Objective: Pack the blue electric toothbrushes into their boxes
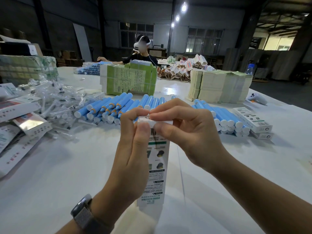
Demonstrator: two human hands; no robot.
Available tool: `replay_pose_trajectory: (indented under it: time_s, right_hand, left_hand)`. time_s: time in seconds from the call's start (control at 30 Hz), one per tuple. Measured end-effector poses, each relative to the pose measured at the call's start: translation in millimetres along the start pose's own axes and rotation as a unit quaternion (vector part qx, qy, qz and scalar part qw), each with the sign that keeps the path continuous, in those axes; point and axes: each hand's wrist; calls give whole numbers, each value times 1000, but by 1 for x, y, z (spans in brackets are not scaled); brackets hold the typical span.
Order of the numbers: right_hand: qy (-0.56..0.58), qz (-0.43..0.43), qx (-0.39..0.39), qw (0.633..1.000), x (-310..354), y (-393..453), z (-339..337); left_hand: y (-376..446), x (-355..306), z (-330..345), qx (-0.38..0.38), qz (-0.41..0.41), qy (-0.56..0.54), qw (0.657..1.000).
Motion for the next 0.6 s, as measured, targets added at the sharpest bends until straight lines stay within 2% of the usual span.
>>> replay_pose_trajectory:
  time_s: [0.13, 0.23, 0.4, 0.6]
  right_hand:
    - [-22, -16, 2, 1000, 3, 1, 0]
    - [-53, -21, -15, 998, 4, 1, 3]
    - [-86, -21, -54, 995, 12, 1, 6]
    - [-119, 10, -46, 992, 24, 6, 5]
  left_hand:
    - [-1, 2, -2, -3, -21, 3, 1000]
    - [-1, 4, -2, -5, 2, 48, 999]
    - [-1, 2, -2, 41, 41, 73, 996]
    - [-1, 1, -5, 62, 40, 98, 992]
Point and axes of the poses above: each hand's wrist, its own y-axis towards the middle knuckle, its own z-axis out of the palm, x = y × z, and after that the axes turned 11 degrees about y, right-handed
